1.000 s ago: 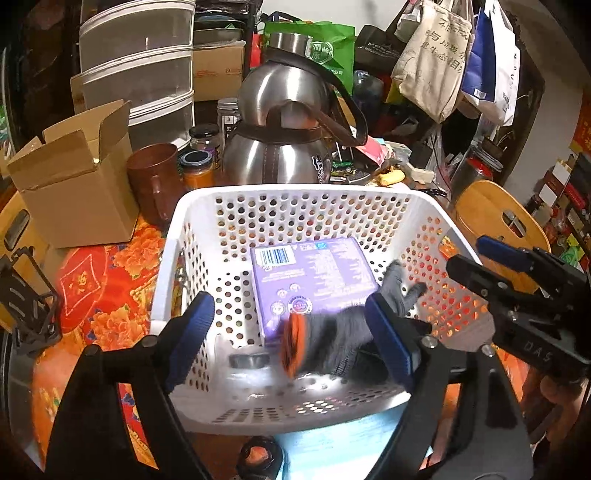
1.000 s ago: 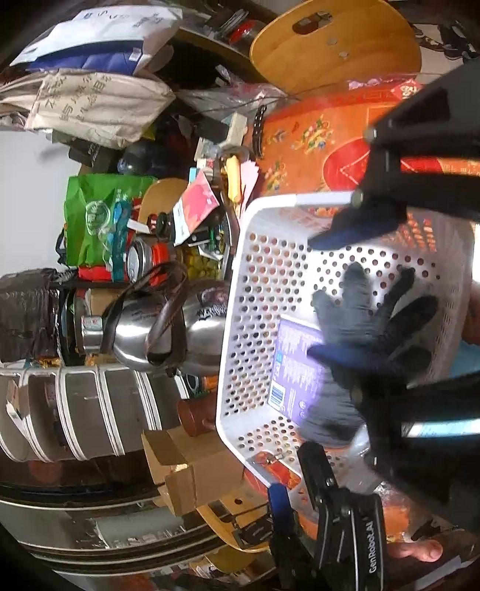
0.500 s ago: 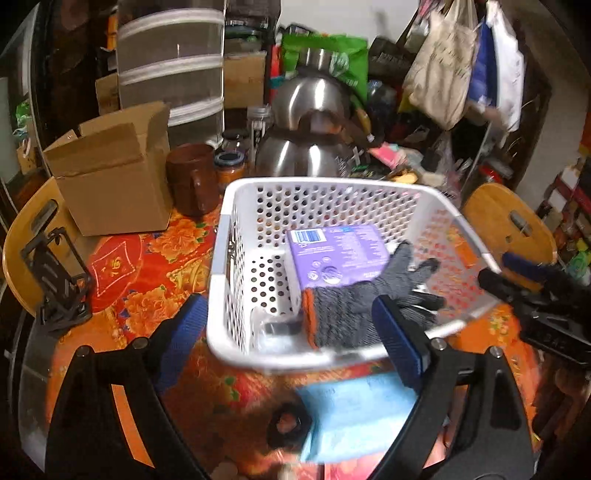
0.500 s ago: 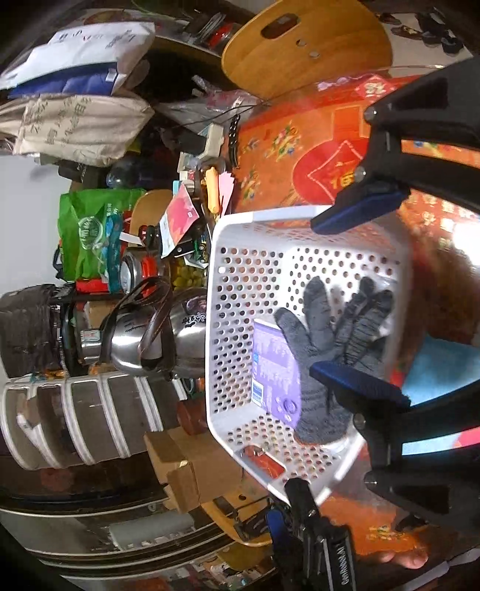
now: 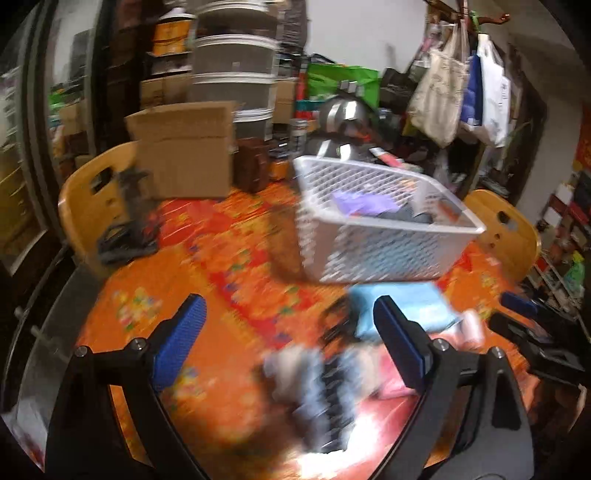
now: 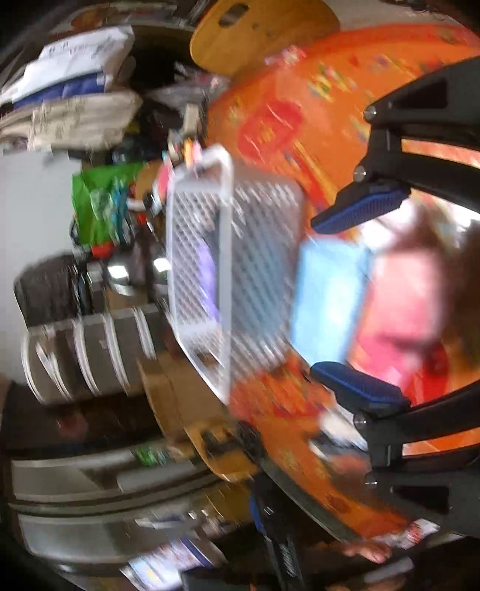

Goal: Organize soft objects
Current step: 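Move the right tool back toward the remaining items on the table, then grasp the white plush item with blue-grey fabric using the right tool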

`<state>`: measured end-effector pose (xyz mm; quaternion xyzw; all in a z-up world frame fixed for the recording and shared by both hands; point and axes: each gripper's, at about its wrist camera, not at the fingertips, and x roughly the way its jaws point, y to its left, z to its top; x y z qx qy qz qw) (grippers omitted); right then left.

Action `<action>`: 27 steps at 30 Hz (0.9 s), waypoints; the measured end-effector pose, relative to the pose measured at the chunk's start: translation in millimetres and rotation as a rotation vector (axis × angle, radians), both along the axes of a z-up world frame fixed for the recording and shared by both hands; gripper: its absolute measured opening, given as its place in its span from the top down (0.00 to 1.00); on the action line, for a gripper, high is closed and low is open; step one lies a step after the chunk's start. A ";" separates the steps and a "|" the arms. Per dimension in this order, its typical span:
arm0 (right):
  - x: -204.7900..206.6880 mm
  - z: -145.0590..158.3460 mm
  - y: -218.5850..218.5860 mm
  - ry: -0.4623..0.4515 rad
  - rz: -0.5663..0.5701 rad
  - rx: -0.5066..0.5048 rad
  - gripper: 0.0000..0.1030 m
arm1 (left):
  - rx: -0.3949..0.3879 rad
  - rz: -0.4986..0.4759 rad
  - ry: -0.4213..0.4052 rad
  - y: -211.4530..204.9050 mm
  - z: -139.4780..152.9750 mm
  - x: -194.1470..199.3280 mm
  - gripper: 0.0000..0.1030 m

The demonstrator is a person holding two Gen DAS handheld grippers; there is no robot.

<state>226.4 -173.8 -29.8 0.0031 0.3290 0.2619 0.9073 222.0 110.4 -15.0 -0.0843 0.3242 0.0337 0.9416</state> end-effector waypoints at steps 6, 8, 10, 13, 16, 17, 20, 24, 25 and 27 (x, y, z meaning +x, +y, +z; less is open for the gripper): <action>-37.6 -37.2 49.3 0.045 0.076 0.021 0.31 | -0.006 0.072 0.027 36.8 -52.7 -52.7 0.12; -40.0 -41.0 62.4 0.049 0.112 0.036 0.31 | -0.006 0.059 0.031 40.7 -64.7 -56.3 0.12; -40.9 -41.7 73.8 0.050 0.133 0.048 0.38 | 0.005 0.045 0.051 40.7 -76.3 -55.0 0.13; -38.6 -44.5 86.2 0.064 0.159 0.062 0.50 | -0.004 0.017 0.059 37.8 -87.6 -50.4 0.14; -35.3 -49.6 99.6 0.084 0.189 0.052 0.60 | -0.026 -0.008 0.062 35.7 -96.0 -44.7 0.15; -33.9 -51.7 104.2 0.087 0.194 0.041 0.61 | -0.028 -0.015 0.065 33.5 -98.5 -40.9 0.15; -28.6 -57.7 111.8 0.103 0.206 0.034 0.64 | -0.021 -0.025 0.074 29.5 -102.1 -33.2 0.16; -23.1 -62.1 119.3 0.121 0.225 0.033 0.68 | -0.023 -0.040 0.087 26.3 -106.1 -27.2 0.17; -21.5 -63.8 121.3 0.128 0.229 0.030 0.69 | -0.026 -0.045 0.088 25.2 -107.2 -26.0 0.18; -20.2 -66.0 123.8 0.130 0.231 0.019 0.75 | -0.024 -0.058 0.088 22.0 -108.3 -24.2 0.29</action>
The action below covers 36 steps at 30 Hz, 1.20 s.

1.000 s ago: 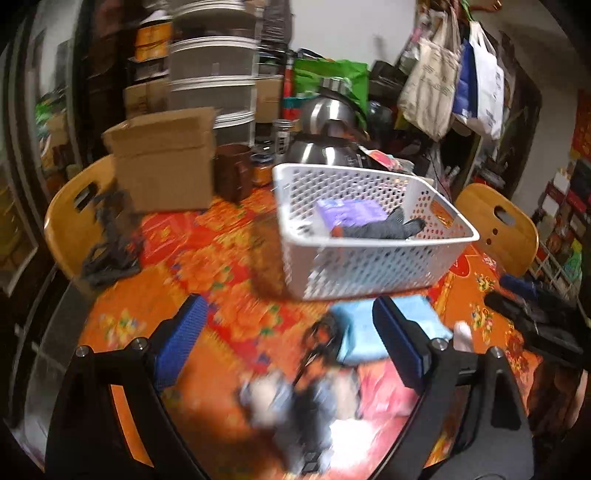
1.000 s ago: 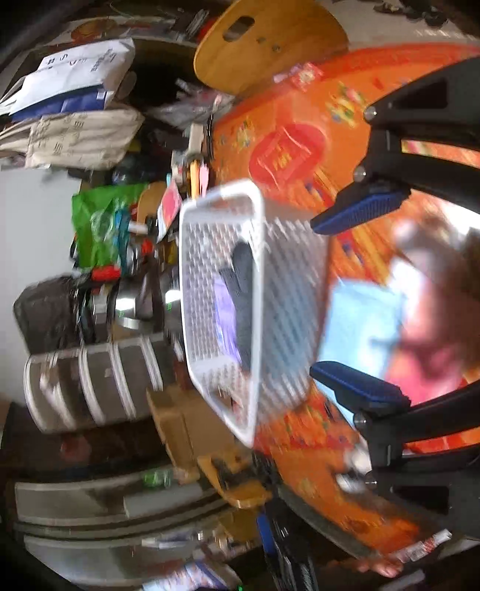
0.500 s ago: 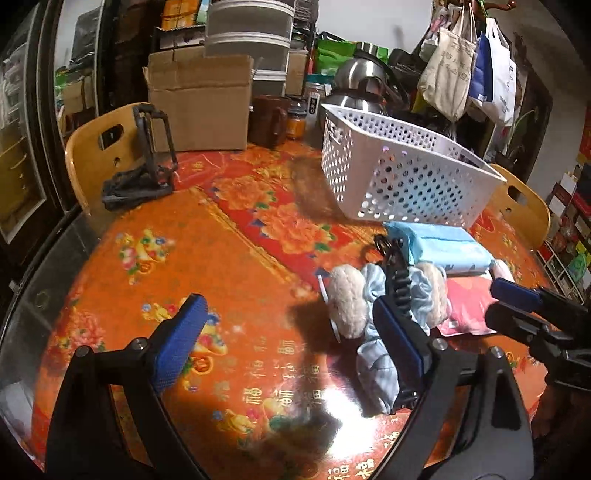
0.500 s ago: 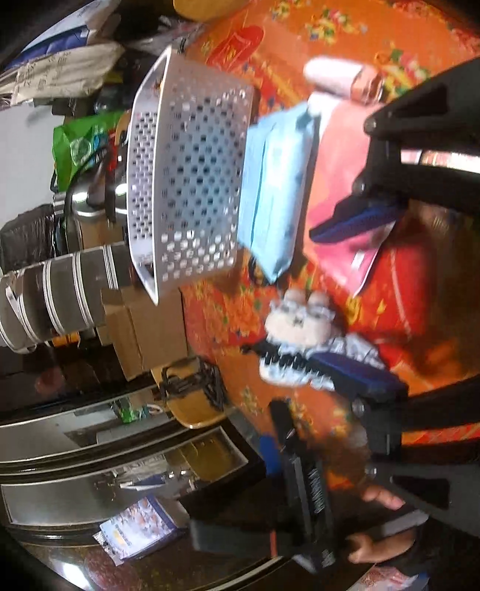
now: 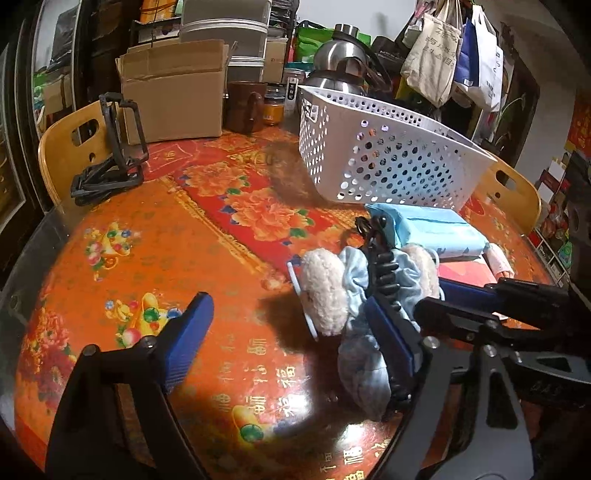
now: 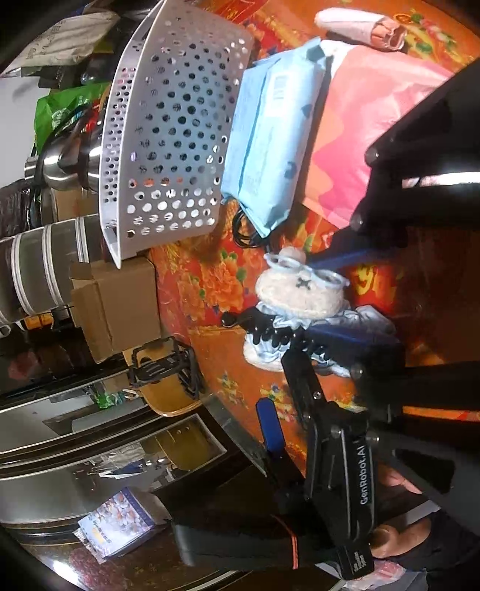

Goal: Organize soft objects
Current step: 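Grasp the white plush item with blue-grey fabric using the right tool, then carry the white plush item into the white basket and open the right tool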

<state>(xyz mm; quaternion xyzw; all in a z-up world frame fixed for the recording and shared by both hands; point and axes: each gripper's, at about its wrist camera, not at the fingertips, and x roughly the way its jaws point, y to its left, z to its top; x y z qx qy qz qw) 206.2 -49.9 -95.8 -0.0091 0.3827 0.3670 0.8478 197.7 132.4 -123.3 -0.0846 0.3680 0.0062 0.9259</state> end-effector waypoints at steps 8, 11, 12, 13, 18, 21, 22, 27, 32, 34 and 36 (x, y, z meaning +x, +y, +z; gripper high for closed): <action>-1.1 -3.1 0.0 0.000 0.011 -0.011 0.80 | -0.036 -0.066 0.015 -13.6 -5.5 5.1 0.73; -2.3 -4.8 0.7 0.001 0.010 -0.012 0.81 | -0.017 -0.084 0.007 -22.0 -4.9 4.1 0.76; -2.7 -4.8 0.1 0.000 0.010 -0.009 0.82 | -0.021 -0.086 0.004 -21.9 -4.6 3.5 0.77; -3.0 -4.5 -1.0 0.000 0.009 -0.007 0.82 | -0.042 -0.087 -0.004 -20.8 -3.8 2.2 0.77; -8.8 -0.1 -4.3 -0.024 0.005 -0.004 0.89 | -0.049 -0.097 -0.032 -21.7 1.8 -8.2 0.78; -11.1 1.3 -6.4 -0.032 0.003 -0.004 0.89 | -0.024 -0.101 -0.055 -27.7 8.0 -15.4 0.78; -11.7 2.3 -8.2 -0.037 0.001 0.000 0.89 | -0.020 -0.102 -0.060 -28.5 9.9 -17.0 0.78; -19.6 8.6 -14.4 -0.065 -0.003 0.008 0.89 | -0.030 -0.113 -0.092 -29.0 16.5 -27.6 0.78; -37.4 25.0 -23.2 -0.135 -0.010 0.010 0.89 | -0.013 -0.124 -0.147 -36.1 30.5 -45.2 0.78; -44.3 32.4 -27.4 -0.160 -0.013 0.015 0.89 | -0.013 -0.133 -0.174 -37.6 39.1 -51.8 0.78; -52.8 42.2 -32.7 -0.190 -0.016 0.022 0.89 | -0.009 -0.137 -0.206 -41.3 49.1 -61.2 0.78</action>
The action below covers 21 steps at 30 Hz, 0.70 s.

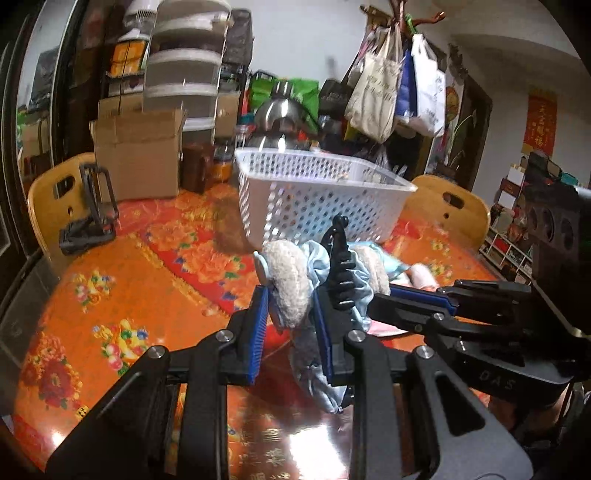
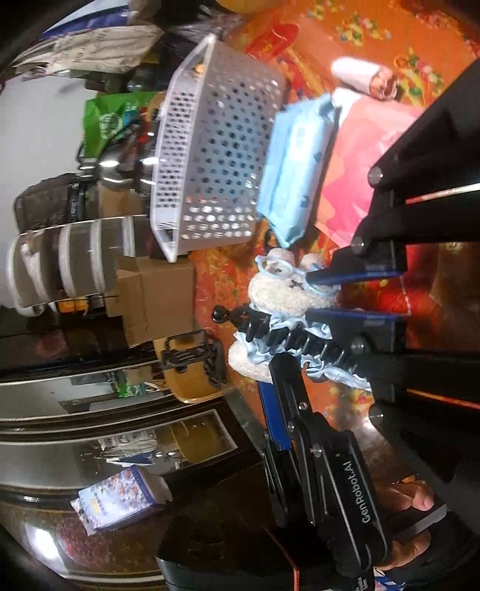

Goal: Organize soft objects
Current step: 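Carry the white plush item into the white basket and open the right tool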

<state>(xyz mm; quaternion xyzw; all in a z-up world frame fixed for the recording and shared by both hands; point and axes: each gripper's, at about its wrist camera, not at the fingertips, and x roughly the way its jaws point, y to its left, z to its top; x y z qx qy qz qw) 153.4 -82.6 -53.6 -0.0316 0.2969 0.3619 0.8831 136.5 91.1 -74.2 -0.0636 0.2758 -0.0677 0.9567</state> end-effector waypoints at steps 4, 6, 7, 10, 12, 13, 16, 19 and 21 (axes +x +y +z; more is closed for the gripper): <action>-19.8 22.5 -11.4 -0.071 -0.006 0.007 0.89 | 0.010 -0.010 -0.067 -9.6 22.1 -18.8 0.78; -25.6 32.6 -16.2 -0.094 -0.009 0.009 0.89 | 0.013 -0.016 -0.091 -14.4 32.7 -26.9 0.78; -27.4 36.1 -18.6 -0.100 -0.009 0.011 0.89 | 0.015 -0.018 -0.097 -16.3 37.0 -28.6 0.78; -29.1 47.1 -26.3 -0.115 -0.020 0.014 0.89 | 0.019 -0.028 -0.116 -23.8 52.7 -32.6 0.78; -27.2 52.0 -30.8 -0.115 -0.025 0.017 0.89 | 0.015 -0.033 -0.123 -29.9 61.5 -34.4 0.78; -25.1 54.9 -34.3 -0.113 -0.027 0.022 0.89 | 0.015 -0.035 -0.125 -31.9 64.1 -34.1 0.78; -20.1 61.9 -41.2 -0.112 -0.035 0.025 0.89 | 0.014 -0.046 -0.128 -39.3 74.1 -29.9 0.78; -16.1 67.5 -47.7 -0.109 -0.042 0.030 0.89 | 0.000 -0.060 -0.126 -44.8 83.6 -24.3 0.78; -12.6 72.4 -50.9 -0.110 -0.049 0.028 0.89 | -0.001 -0.067 -0.125 -47.2 87.5 -19.7 0.78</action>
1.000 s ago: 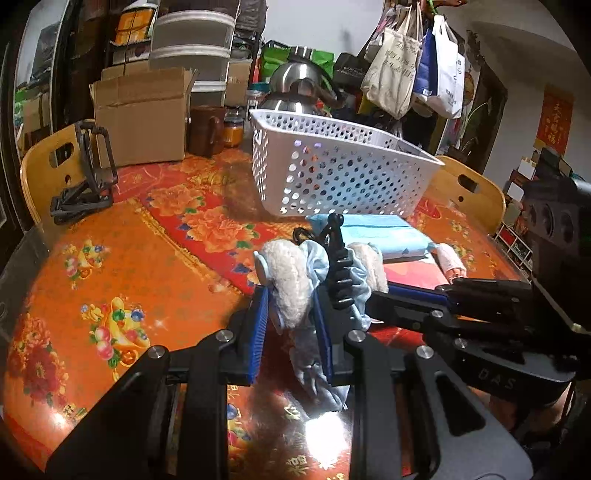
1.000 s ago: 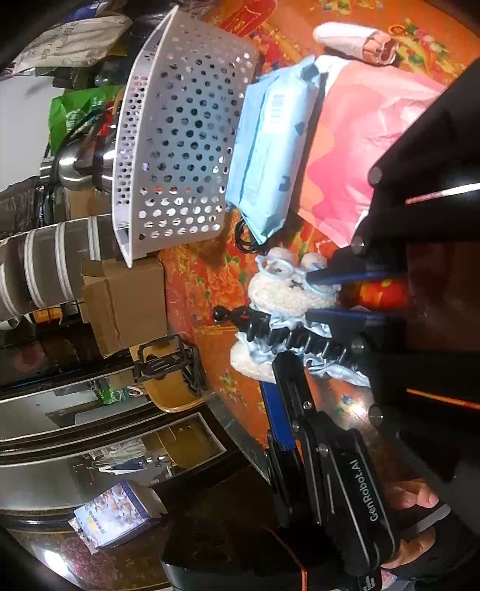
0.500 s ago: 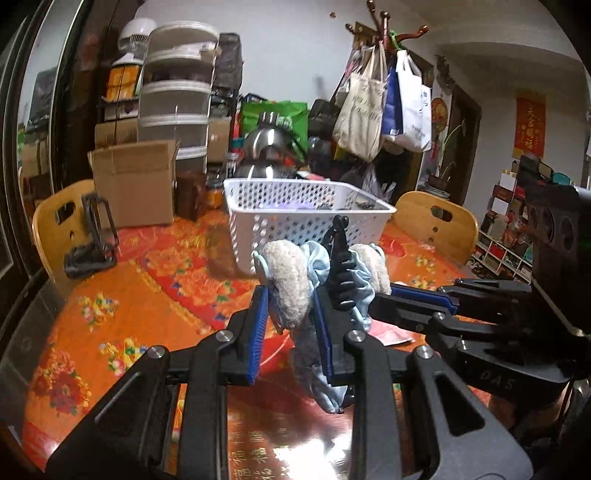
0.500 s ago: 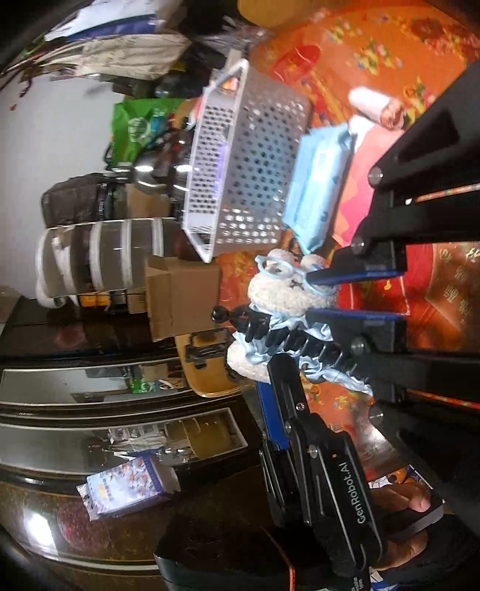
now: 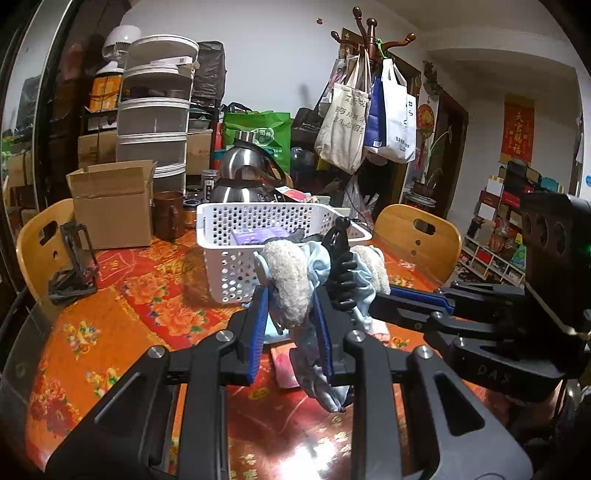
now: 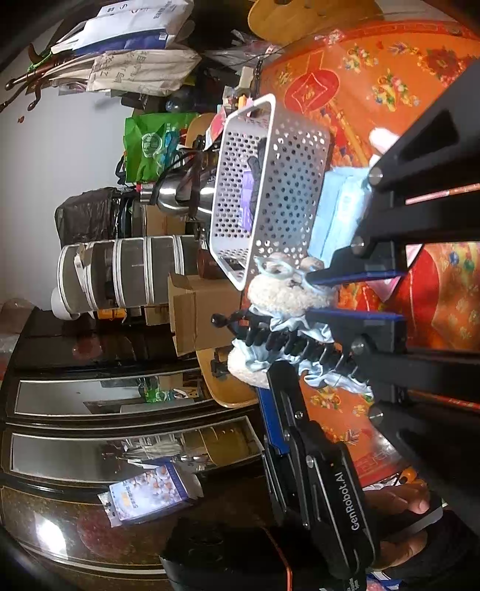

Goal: Organize soft objects
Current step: 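Carry the white plush item into the white basket and open the right tool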

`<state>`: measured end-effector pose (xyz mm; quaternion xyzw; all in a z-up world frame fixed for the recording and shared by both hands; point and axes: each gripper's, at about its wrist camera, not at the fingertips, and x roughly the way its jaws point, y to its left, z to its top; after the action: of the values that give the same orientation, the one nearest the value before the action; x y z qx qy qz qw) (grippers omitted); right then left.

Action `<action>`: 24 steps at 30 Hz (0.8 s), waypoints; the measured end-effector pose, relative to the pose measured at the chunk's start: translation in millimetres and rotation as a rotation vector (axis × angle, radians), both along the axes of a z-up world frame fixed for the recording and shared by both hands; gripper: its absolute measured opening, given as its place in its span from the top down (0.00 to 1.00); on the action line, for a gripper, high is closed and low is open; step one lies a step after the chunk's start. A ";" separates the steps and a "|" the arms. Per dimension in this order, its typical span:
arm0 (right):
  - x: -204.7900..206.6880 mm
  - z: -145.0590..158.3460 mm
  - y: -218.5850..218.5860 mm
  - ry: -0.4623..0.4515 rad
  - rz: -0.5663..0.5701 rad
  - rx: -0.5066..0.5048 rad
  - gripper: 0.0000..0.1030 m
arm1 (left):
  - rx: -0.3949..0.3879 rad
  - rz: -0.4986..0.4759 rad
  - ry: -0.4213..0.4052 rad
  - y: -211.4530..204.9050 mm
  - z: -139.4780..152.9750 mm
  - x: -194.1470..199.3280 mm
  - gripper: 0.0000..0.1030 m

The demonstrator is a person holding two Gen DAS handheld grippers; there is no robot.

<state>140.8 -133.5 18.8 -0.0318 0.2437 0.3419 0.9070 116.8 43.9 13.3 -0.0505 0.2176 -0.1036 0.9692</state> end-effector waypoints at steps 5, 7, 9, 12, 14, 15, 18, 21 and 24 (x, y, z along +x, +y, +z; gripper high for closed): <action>19.3 22.9 -3.4 -0.010 -0.016 -0.006 0.89 | -0.022 -0.019 0.009 -2.9 24.2 23.6 0.78; 34.9 37.9 -2.5 -0.016 -0.024 -0.011 0.89 | -0.026 -0.026 0.010 -2.2 39.1 38.6 0.78; 53.5 49.4 -2.3 -0.007 -0.025 -0.007 0.89 | -0.031 -0.031 0.017 -1.0 53.8 55.6 0.78; 84.4 63.1 -2.7 0.034 -0.023 0.005 0.89 | -0.034 -0.033 0.030 2.5 78.6 90.8 0.78; 101.3 71.7 1.2 0.028 -0.037 -0.016 0.89 | -0.043 -0.034 0.050 5.7 88.9 113.4 0.78; 109.7 75.2 4.0 0.028 -0.044 -0.028 0.89 | -0.039 -0.034 0.054 7.5 93.5 124.3 0.78; 133.6 80.1 9.9 0.049 -0.049 -0.039 0.89 | -0.034 -0.017 0.085 12.0 103.7 159.3 0.78; 154.3 81.8 15.3 0.064 -0.061 -0.053 0.89 | -0.031 -0.009 0.110 15.8 107.8 189.0 0.78; 179.1 79.7 21.5 0.088 -0.073 -0.068 0.89 | -0.014 0.010 0.134 16.8 108.2 218.0 0.78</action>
<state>319.9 -112.0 98.6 -0.0384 0.2959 0.3013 0.9057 334.9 60.7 121.5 -0.0650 0.2812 -0.0968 0.9526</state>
